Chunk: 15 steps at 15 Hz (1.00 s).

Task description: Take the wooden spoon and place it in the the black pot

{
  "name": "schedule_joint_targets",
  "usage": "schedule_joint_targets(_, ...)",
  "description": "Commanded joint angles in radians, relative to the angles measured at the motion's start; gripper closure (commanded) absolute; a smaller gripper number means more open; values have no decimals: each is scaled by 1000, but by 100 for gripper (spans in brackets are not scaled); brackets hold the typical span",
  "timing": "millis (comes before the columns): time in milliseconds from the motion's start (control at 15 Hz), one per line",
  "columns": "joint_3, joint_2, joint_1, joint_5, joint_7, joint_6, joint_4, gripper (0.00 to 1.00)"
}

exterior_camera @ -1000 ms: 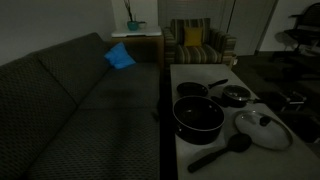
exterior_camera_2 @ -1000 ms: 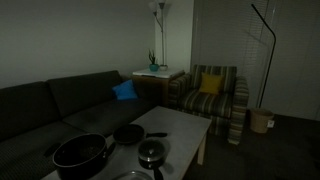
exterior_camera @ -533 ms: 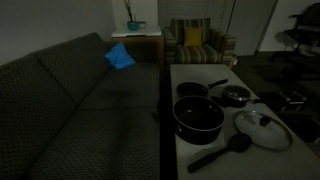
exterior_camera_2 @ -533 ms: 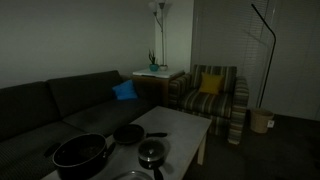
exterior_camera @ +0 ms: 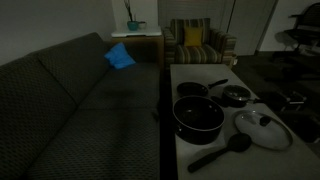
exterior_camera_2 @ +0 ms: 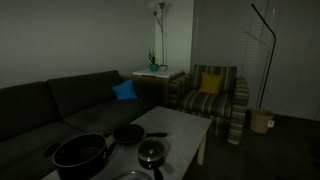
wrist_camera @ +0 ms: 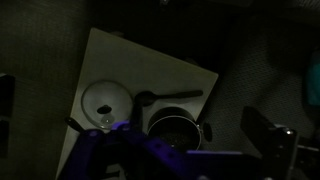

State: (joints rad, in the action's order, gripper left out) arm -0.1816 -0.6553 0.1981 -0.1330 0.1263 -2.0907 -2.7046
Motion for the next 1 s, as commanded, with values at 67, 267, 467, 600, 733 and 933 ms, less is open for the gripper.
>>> schedule_joint_targets(67, -26, 102, -11, 17, 19, -134, -15, 0)
schedule_joint_targets(267, -31, 170, -13, 26, 31, -203, -13, 0)
schedule_joint_targets(467, -32, 233, -18, 50, 41, -235, -5, 0)
schedule_joint_targets(600, -17, 198, 0, 34, 31, -212, -16, 0)
schedule_joint_targets(733, -17, 215, 0, 38, 32, -222, -15, 0)
schedule_joint_targets(933, -26, 232, -3, 41, 51, -224, -9, 0)
